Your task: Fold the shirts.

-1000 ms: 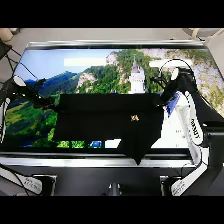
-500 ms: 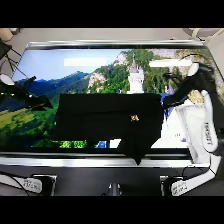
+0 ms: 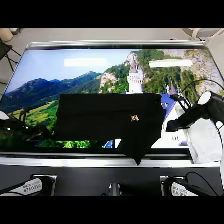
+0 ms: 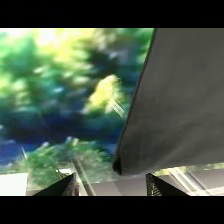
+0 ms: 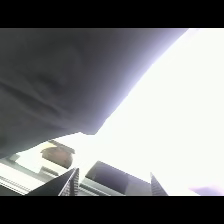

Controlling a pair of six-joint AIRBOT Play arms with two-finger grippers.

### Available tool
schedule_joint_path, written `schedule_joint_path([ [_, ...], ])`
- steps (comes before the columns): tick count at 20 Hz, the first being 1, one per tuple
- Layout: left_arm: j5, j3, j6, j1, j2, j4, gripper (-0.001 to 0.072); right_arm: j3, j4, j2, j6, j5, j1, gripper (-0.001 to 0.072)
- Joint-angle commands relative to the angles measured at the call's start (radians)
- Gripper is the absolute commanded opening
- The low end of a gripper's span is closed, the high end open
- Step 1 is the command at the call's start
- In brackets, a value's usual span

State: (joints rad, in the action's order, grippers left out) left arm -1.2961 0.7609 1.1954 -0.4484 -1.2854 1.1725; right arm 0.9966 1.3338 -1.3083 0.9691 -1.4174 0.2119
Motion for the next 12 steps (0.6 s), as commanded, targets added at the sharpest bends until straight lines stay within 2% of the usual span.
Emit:
schedule_joint_path([
  [1,0.067,-0.076,-0.029,-0.002,0.022,-0.047,0.0533,-0.071,-0.016,0.038,-0.014,0.039,0.002,0.043],
  [5,0.096,-0.08,-0.005,0.042,-0.012,-0.074,0.0514,-0.071,-0.013,0.038,-0.013,0.058,0.002,0.0429],
  [6,0.121,-0.084,0.013,0.056,-0.018,-0.074,0.0489,-0.071,-0.013,0.038,-0.014,0.057,0.002,0.0429],
  [7,0.143,-0.087,0.027,0.068,-0.019,-0.074,0.0429,-0.071,-0.013,0.038,-0.014,0.055,0.002,0.043],
  [8,0.164,-0.089,0.042,0.08,-0.019,-0.074,0.0333,-0.071,-0.014,0.038,-0.014,0.052,0.002,0.043],
  [10,0.176,-0.089,0.054,0.095,-0.019,-0.074,0.0061,-0.086,-0.019,0.039,-0.014,0.046,0.002,0.0434],
  [11,0.175,-0.089,0.052,0.1,-0.018,-0.074,0.002,-0.108,-0.034,0.041,-0.024,0.05,0.001,0.0436],
  [12,0.173,-0.089,0.049,0.101,-0.017,-0.074,0.002,-0.145,-0.068,0.048,-0.04,0.06,0.002,0.044],
])
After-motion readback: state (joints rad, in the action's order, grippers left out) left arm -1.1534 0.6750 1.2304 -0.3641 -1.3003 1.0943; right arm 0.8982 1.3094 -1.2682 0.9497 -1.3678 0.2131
